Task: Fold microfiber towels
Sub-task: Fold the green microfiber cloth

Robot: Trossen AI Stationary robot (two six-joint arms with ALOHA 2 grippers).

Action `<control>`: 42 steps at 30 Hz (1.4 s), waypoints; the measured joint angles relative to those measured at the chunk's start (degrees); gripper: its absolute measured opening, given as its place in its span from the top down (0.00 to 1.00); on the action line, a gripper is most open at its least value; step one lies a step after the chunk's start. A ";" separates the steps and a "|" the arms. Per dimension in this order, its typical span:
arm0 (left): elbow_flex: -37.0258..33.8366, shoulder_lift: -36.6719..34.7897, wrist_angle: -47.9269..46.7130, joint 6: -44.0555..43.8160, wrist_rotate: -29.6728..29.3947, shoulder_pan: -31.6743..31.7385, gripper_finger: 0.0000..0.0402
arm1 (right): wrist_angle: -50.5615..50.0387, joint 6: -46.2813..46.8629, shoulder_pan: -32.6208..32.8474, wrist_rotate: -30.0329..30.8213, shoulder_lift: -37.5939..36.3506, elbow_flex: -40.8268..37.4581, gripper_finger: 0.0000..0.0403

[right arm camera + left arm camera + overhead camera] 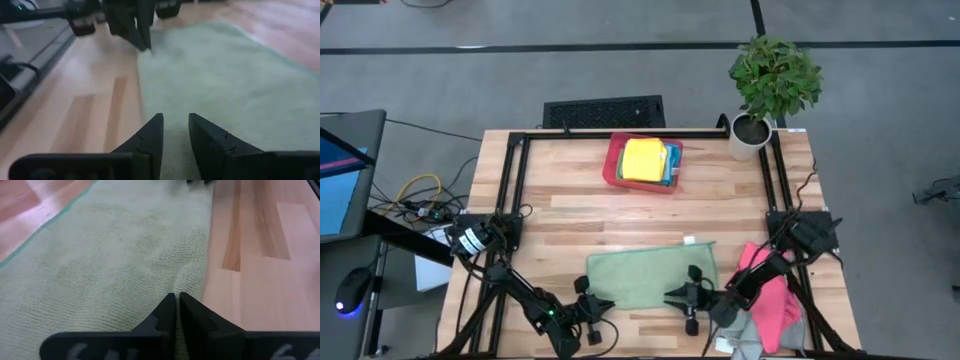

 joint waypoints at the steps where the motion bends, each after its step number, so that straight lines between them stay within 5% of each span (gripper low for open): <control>1: 0.00 0.00 0.06 -0.02 0.50 0.02 0.97 | 0.09 0.66 0.01 0.00 1.09 0.35 0.71; 11: 0.04 -0.58 -0.34 1.38 3.38 -0.04 0.97 | -0.34 5.86 2.10 4.98 1.85 -1.50 0.71; 18: 0.02 -4.92 -0.66 6.88 -1.12 0.78 0.97 | -3.82 -5.84 1.36 8.14 -8.02 -1.65 0.71; 22: 0.02 -7.30 -0.61 9.31 -2.23 1.64 0.96 | -15.81 -4.52 1.07 13.07 -12.93 -1.68 0.71; 26: 0.02 -7.89 -0.94 9.66 4.79 2.09 0.92 | -24.30 4.29 0.34 13.57 -14.54 -2.72 0.71; 34: 0.02 -7.64 -3.92 6.20 15.64 2.08 0.73 | -24.76 7.24 0.47 12.29 -14.45 -3.33 0.71; 42: 0.00 -10.37 -10.94 4.10 -0.67 2.81 0.61 | -23.71 12.74 -1.60 12.91 -14.43 -7.95 0.71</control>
